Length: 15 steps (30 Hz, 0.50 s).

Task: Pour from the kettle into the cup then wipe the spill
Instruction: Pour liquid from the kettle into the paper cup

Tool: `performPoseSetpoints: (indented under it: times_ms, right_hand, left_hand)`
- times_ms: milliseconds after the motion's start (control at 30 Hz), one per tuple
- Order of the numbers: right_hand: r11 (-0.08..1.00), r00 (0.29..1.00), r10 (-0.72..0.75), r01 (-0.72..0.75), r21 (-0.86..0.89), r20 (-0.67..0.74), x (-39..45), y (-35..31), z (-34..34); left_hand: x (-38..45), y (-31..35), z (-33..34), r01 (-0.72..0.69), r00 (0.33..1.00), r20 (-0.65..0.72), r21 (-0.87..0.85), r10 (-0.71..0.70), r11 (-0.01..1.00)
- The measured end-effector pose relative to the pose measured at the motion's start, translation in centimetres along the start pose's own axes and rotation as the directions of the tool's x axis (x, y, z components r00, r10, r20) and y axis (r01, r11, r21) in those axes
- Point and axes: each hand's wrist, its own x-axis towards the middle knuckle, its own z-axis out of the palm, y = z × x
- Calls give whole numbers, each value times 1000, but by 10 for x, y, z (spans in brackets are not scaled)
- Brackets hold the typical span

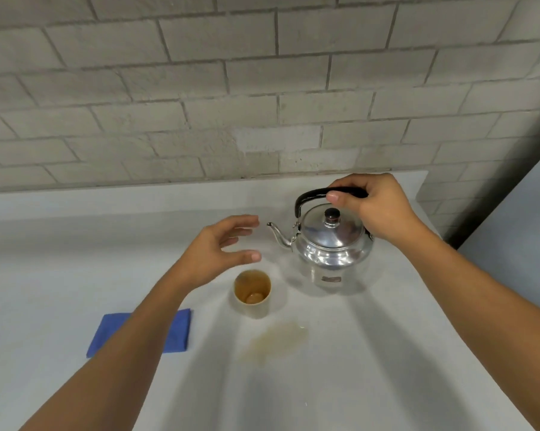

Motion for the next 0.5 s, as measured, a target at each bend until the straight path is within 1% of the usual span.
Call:
performPoseSetpoints:
  times_ms: [167,300,500]
  right_hand:
    - [1000,999,15,-15,11,30,-18,-8,0]
    - [1000,998,14,-12,-23,68,-30,-13,6]
    - [999,993,-4,10,-47,116,-39,-23,8]
  left_hand:
    - [-36,-46,13,103,994,37,-19,-102,994]
    - [-46,-70,32,149,988,54,-65,-145,987]
    - [-49,-89,50,173,984,-12,-159,-178,972]
